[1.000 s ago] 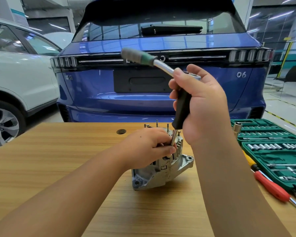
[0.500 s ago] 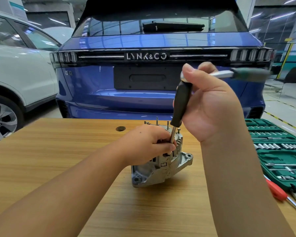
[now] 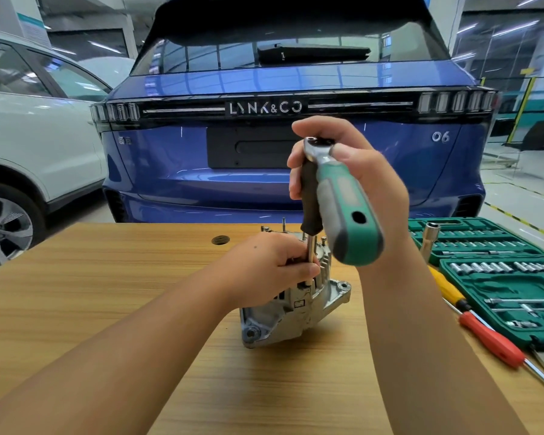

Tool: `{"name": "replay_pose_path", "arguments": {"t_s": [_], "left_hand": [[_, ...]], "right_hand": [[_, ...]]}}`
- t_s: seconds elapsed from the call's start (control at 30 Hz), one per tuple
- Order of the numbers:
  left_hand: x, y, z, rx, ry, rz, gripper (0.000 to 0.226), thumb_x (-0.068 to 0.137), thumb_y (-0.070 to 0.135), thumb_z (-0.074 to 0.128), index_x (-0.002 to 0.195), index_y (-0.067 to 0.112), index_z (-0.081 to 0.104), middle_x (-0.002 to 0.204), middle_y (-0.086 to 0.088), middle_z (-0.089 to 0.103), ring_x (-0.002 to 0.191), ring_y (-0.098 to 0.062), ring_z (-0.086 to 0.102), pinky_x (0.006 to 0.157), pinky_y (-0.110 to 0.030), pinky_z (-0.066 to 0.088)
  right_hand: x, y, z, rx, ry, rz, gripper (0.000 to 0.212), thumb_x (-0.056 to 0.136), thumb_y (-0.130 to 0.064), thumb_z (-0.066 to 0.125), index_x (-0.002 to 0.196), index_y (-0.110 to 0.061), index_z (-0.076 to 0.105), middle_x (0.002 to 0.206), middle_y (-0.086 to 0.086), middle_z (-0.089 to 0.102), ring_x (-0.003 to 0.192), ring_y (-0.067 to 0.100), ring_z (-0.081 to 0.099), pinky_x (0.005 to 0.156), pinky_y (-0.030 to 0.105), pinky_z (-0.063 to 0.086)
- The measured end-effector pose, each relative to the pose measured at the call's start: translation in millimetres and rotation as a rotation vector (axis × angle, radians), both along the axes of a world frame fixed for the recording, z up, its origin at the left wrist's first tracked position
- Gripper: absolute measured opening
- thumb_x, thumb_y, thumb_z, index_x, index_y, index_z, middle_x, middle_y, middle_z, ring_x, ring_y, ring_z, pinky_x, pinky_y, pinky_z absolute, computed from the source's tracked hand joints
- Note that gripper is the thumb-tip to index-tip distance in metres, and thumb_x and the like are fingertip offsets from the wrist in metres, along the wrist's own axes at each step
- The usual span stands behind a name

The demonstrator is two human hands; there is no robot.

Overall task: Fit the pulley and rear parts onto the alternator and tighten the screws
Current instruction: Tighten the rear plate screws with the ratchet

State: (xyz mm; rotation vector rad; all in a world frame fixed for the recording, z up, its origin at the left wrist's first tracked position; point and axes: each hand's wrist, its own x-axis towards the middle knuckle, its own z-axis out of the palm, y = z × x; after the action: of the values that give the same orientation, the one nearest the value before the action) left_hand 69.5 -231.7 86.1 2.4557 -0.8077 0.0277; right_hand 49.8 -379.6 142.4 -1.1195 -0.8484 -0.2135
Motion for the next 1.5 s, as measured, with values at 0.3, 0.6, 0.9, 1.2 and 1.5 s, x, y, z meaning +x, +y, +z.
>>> {"name": "replay_pose_path", "arguments": {"t_s": [0.3, 0.6, 0.9, 1.2, 1.5], "left_hand": [[-5.9, -3.2, 8.2, 0.082, -0.037, -0.006, 0.019, 0.1, 0.043, 0.053, 0.094, 0.031, 0.067, 0.087, 0.008, 0.064, 0.081, -0.012, 0.061, 0.077, -0.045, 0.054], [-5.7, -1.7, 11.6, 0.12, -0.036, -0.028, 0.013, 0.1, 0.039, 0.055, 0.097, 0.033, 0.066, 0.09, 0.01, 0.062, 0.085, -0.01, 0.059, 0.08, -0.042, 0.053], [-5.3, -1.3, 6.7, 0.029, -0.005, -0.012, 0.009, 0.099, 0.037, 0.059, 0.1, 0.044, 0.063, 0.094, 0.022, 0.063, 0.09, 0.004, 0.059, 0.076, -0.021, 0.048], [-6.6, -1.0, 7.3, 0.029, -0.003, -0.003, 0.015, 0.1, 0.039, 0.056, 0.105, 0.033, 0.068, 0.096, 0.014, 0.066, 0.089, -0.003, 0.06, 0.083, -0.034, 0.054], [-4.7, -0.9, 5.8, 0.02, 0.004, 0.013, 0.011, 0.098, 0.042, 0.058, 0.099, 0.035, 0.067, 0.094, 0.012, 0.066, 0.09, -0.007, 0.063, 0.085, -0.043, 0.054]], "right_hand": [[-0.1, 8.6, -2.4, 0.012, -0.026, -0.596, 0.04, 0.087, -0.025, 0.076, 0.12, -0.02, 0.054, 0.071, -0.018, 0.063, 0.065, -0.001, 0.056, 0.065, 0.016, 0.048], [-5.3, -3.1, 8.4, 0.25, 0.395, -0.213, 0.02, 0.092, -0.027, 0.066, 0.107, -0.015, 0.061, 0.087, 0.003, 0.074, 0.067, 0.012, 0.058, 0.064, 0.027, 0.043], [-2.0, 3.5, 5.4, 0.438, 0.291, -0.095, 0.025, 0.074, -0.005, 0.074, 0.089, -0.017, 0.058, 0.079, 0.0, 0.067, 0.074, 0.013, 0.065, 0.069, 0.024, 0.052], [2.2, 15.6, -8.9, -0.084, -0.254, -0.546, 0.03, 0.093, 0.003, 0.046, 0.104, -0.02, 0.06, 0.092, 0.006, 0.058, 0.077, 0.027, 0.054, 0.069, 0.042, 0.051], [2.1, 6.8, -5.1, 0.035, -0.05, -0.216, 0.015, 0.092, -0.027, 0.058, 0.103, -0.019, 0.063, 0.08, 0.006, 0.057, 0.07, 0.02, 0.051, 0.064, 0.031, 0.045]]}}
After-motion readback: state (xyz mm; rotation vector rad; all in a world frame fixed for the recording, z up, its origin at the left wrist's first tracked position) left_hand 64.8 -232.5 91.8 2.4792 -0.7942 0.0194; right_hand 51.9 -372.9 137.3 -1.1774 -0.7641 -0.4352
